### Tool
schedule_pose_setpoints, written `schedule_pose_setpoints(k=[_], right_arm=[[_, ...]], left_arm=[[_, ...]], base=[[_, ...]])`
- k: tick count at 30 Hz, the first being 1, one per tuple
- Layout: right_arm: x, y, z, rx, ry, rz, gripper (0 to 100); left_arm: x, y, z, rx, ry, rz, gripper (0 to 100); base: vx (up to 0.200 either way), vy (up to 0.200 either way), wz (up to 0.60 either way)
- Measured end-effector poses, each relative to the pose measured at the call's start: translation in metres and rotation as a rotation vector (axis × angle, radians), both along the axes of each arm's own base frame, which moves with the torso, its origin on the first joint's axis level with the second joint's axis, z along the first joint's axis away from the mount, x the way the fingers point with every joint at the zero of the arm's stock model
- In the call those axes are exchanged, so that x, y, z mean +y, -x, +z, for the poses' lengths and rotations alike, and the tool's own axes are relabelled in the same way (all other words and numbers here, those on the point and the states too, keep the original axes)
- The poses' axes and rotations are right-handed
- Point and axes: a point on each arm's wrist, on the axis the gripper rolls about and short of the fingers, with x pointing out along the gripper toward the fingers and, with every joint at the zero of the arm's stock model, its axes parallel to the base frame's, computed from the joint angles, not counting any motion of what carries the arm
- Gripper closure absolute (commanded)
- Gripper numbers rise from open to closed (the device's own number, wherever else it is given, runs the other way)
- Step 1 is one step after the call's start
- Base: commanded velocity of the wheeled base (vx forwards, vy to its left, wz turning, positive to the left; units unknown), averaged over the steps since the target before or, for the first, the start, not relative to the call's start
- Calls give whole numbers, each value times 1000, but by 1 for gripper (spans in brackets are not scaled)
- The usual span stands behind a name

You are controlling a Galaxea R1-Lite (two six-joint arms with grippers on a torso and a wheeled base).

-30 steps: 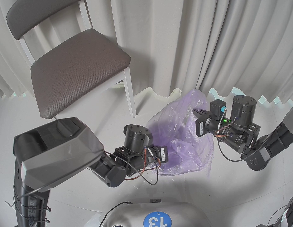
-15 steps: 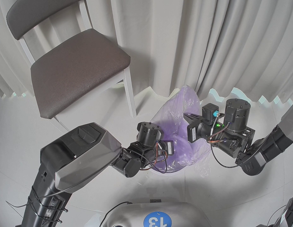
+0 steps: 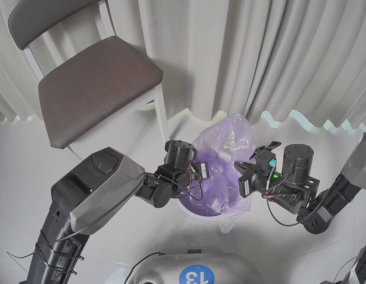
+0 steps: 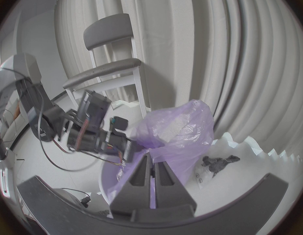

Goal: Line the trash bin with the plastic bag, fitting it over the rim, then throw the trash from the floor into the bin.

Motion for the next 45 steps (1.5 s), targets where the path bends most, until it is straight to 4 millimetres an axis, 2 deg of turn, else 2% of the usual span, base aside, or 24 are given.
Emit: schedule_pose_setpoints(k=[5,12,21,28,37,45], right_arm=[[-18,-1,-13,42,25,-50,100],[-40,-5,-29,85,97,-107,100],[-56,-8,-44,126,186,-138,100],[-64,-6,-56,203,227,-148,100],[-67,5,-64,249,246,-139,100],[-67,29,-59,257,294,-93,100]], left_arm=[[18,28,27,9,-40,-19,100],[60,54,62,-33,-181,-59,100],[94,78,77,111,-293,-113,100],[107,84,70,162,-370,-151,100],[102,78,47,171,-360,-141,100],[103,99,35,183,-363,-163,100]], base=[[0,0,0],[0,0,0],[0,0,0],[0,0,0],[0,0,0],[0,0,0]])
